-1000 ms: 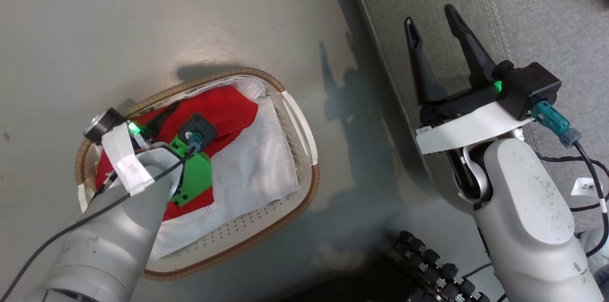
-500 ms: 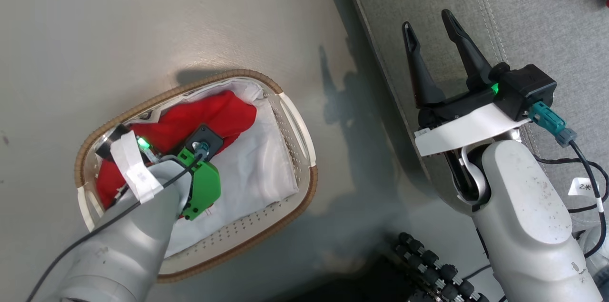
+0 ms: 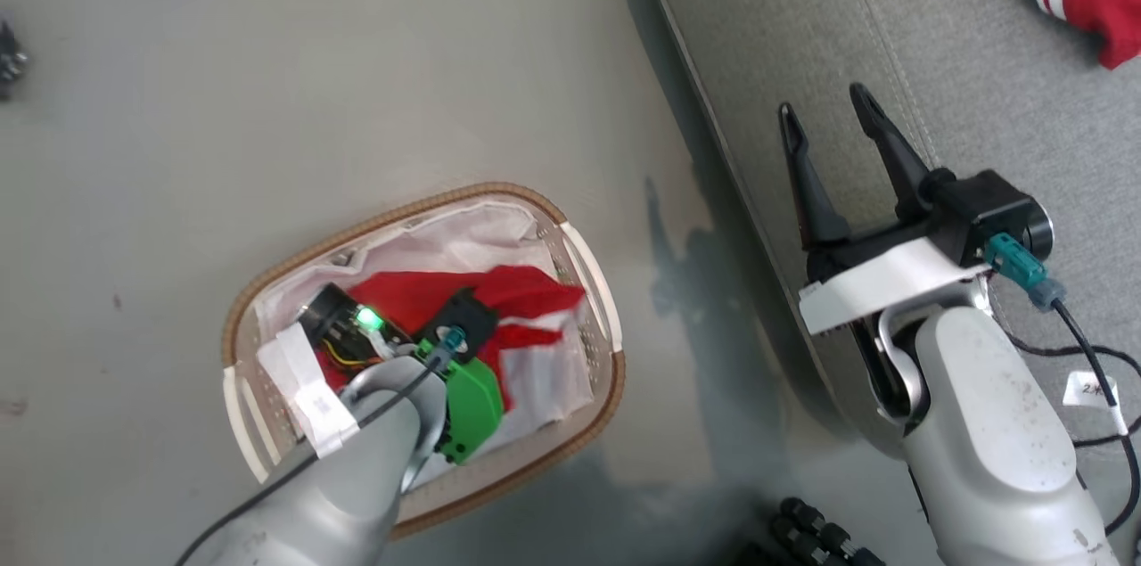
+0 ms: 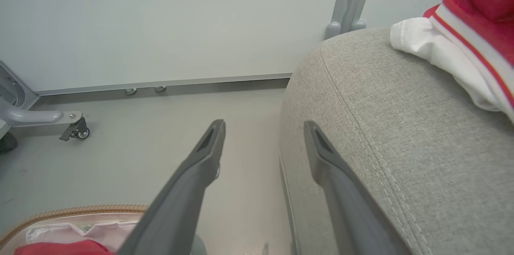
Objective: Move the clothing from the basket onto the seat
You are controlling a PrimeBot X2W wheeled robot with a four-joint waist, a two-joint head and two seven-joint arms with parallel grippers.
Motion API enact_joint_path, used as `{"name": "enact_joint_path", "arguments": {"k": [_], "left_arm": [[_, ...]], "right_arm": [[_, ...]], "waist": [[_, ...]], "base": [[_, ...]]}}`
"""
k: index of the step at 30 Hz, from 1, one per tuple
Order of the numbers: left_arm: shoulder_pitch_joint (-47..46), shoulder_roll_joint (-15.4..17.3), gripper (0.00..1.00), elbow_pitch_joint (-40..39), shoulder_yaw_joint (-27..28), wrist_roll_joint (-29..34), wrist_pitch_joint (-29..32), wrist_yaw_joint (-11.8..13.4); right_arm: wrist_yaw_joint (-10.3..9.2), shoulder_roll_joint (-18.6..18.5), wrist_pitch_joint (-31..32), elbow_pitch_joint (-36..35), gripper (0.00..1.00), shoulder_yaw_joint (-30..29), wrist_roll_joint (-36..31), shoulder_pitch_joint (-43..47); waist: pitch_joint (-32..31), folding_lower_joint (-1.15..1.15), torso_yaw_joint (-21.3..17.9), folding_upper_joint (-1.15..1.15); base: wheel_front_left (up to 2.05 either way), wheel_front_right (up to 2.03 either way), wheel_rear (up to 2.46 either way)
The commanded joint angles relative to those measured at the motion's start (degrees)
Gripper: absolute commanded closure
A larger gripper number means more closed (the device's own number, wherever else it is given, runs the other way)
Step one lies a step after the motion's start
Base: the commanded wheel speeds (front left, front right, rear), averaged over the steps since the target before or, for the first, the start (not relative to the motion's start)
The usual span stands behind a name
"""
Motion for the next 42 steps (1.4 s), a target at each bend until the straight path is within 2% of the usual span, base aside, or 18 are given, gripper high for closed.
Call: {"name": "enact_joint_path", "arguments": {"k": [1,9,14,23,33,38,42], "left_arm": [[2.1,0.0,1.0,-2.0,-0.1,-1.1,-0.1,-0.3],[7.2,2.4,1.0,-14.2,-1.1,-2.9,-0.1,-0.9],[9.2,5.5,1.0,-21.6,-1.0,-4.5,-0.1,-0.9],[4.1,11.0,1.0,-32.4,-2.6,-4.1,0.3,-0.9],[-8.7,16.7,1.0,-39.7,-3.9,-6.3,5.1,-0.9],[-13.7,18.1,1.0,-40.8,-4.9,-8.3,6.6,-0.9],[-16.8,17.9,1.0,-39.9,-5.9,-9.6,7.7,-0.9]], "right_arm": [[-0.07,-0.2,-0.3,0.5,0.0,-0.6,-0.9,1.6],[-0.07,-0.2,-0.3,2.3,0.0,-2.7,-3.9,7.4],[-0.07,-0.2,-0.3,2.8,0.0,-2.7,-4.9,11.4],[-0.07,-0.2,-0.3,3.3,0.0,-1.9,-5.4,15.9],[-0.07,-0.2,-0.3,2.7,0.0,3.4,-4.7,15.1],[-0.06,-0.2,-0.3,2.1,0.0,6.6,-4.1,13.7],[-0.06,-0.2,-0.3,1.1,0.0,11.2,-3.1,11.9]], "waist": [[-6.3,0.0,3.8,0.0],[-16.8,0.0,8.1,0.0],[-23.7,0.0,10.1,0.0],[-32.7,0.0,11.2,0.0],[-36.0,0.0,10.8,0.0],[-36.5,0.0,10.5,0.0],[-36.8,0.0,10.4,0.0]], "base": [[0.0,0.0,0.0],[0.0,0.0,0.0],[0.0,0.0,0.0],[0.0,0.0,0.0],[0.0,0.0,0.0],[0.0,0.0,0.0],[0.0,0.0,0.0]]}}
